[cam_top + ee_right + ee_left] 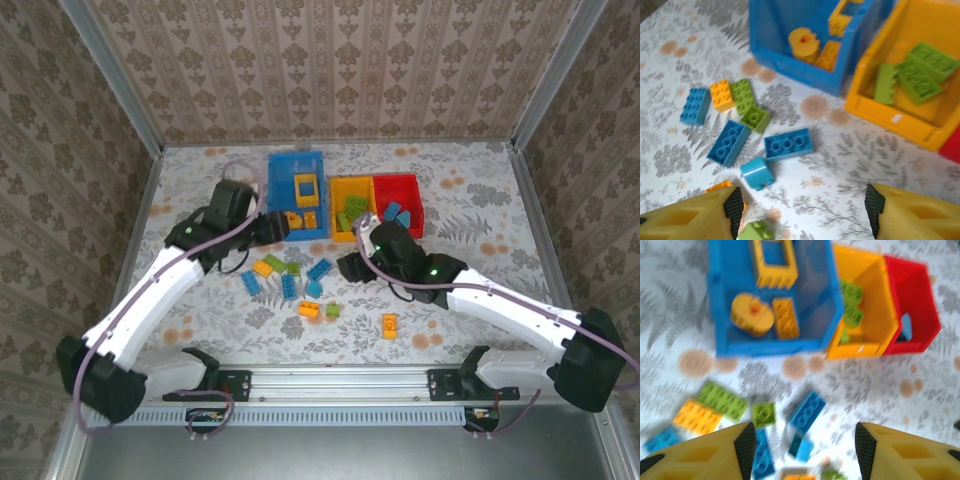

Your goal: Sort the legos into containers by color

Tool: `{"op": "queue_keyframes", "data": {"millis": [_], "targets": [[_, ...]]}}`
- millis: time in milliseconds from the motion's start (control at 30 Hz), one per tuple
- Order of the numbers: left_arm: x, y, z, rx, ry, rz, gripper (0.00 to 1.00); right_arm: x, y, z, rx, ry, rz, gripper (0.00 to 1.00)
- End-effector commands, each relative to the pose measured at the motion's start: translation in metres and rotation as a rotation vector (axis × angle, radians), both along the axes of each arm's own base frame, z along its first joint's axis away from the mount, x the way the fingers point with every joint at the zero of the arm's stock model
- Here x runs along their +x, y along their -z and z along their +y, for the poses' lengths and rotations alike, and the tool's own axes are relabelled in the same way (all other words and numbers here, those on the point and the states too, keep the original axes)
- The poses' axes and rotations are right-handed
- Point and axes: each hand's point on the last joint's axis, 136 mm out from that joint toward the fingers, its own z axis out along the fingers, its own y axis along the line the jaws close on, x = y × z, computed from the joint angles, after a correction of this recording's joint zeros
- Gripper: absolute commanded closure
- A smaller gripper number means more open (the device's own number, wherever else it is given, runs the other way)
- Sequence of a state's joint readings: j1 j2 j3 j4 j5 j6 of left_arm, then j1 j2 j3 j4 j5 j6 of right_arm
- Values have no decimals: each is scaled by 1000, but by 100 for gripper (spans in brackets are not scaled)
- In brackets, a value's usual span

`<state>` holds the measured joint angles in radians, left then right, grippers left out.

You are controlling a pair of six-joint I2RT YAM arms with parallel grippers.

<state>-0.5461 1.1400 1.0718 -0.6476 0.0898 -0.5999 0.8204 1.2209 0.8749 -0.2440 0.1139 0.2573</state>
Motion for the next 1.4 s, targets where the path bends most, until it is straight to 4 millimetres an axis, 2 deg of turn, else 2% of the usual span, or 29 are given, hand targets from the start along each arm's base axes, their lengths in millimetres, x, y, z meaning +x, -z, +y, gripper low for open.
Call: {"op": "queue_keyframes", "data": {"millis": [0,67,200,333,633,733,933,1133,1367], "targets": [[-31,33,11,37,55,75,42,-2,10,21,-25,2,42,31],[-41,43,13,23,71,74,43,3,17,37,5,55,111,31],[-49,44,16,13,93,30,43,20,34,60,93,222,270,32],[-53,36,17,6,118,-21,41,30,58,56,144,505,466,32],[-73,2,16,-49,216,-152,35,37,98,48,235,913,632,28],[-81,-3,20,-58,225,-174,34,43,109,56,271,961,659,27],[-89,-5,25,-78,209,-178,33,47,131,57,265,1039,688,28],[-91,-7,26,-76,215,-178,33,57,144,63,270,1052,695,32],[-90,-7,25,-73,219,-179,33,54,161,64,262,1096,733,42]]}}
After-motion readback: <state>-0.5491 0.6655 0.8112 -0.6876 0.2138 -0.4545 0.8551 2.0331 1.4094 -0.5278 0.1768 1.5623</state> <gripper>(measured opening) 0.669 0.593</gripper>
